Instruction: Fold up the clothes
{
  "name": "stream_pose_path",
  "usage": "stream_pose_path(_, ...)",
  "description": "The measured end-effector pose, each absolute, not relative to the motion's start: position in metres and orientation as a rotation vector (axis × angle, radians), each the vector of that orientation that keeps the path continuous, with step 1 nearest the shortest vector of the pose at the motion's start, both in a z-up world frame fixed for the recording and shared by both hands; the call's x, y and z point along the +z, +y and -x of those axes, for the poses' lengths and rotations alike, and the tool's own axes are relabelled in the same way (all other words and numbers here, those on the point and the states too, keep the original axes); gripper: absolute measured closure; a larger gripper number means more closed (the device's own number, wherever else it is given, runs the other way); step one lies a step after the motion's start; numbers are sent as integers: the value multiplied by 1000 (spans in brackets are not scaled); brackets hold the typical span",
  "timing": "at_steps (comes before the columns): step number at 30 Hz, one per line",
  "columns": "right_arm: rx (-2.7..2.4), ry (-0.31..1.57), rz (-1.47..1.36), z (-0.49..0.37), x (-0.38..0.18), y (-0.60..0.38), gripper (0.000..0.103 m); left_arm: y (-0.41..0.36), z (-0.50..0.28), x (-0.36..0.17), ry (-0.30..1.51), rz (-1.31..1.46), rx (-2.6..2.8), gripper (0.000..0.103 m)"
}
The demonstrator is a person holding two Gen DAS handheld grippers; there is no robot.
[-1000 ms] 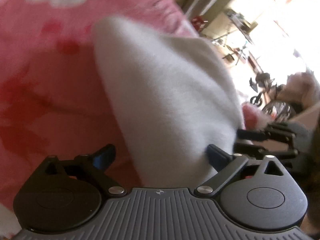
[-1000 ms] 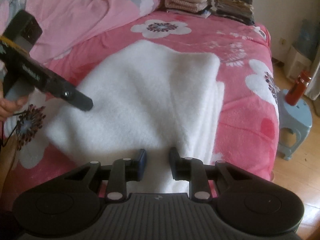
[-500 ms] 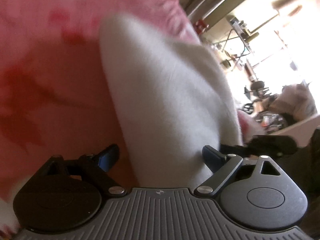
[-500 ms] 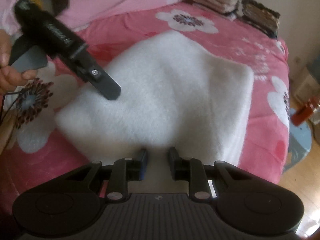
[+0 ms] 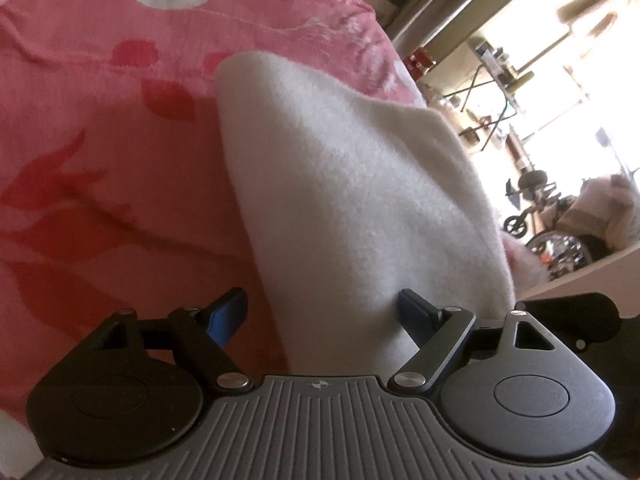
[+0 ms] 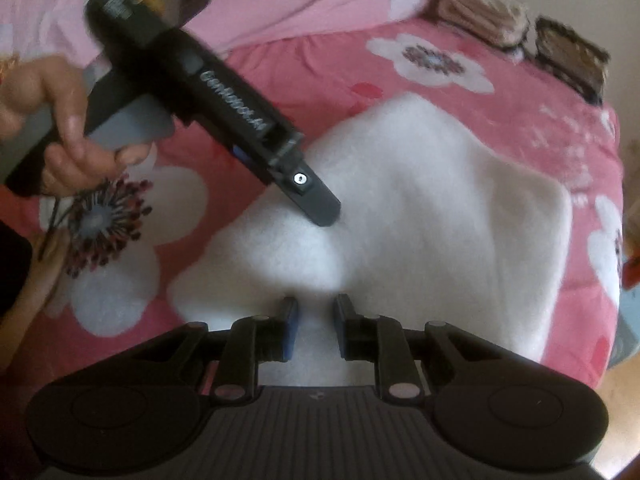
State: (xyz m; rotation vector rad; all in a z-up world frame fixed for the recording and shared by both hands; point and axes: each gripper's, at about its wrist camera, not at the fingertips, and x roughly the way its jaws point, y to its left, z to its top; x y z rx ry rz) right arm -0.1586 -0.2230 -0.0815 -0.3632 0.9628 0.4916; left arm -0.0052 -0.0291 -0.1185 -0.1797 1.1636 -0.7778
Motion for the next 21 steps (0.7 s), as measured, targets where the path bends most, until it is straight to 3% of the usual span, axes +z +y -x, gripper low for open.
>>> stream_pose_path(13,481,985,334,154,-61,-227,84,-23,35,-116,1116,110,-849,22)
stream_pose_path(17,392,875,347,138,-34,-235,84,-21,35,-119,1129,131,-838,22)
stream_pose_path(21,328,941,312,121,-70,-259,86,-20,37,-125,1149,165,-838,22)
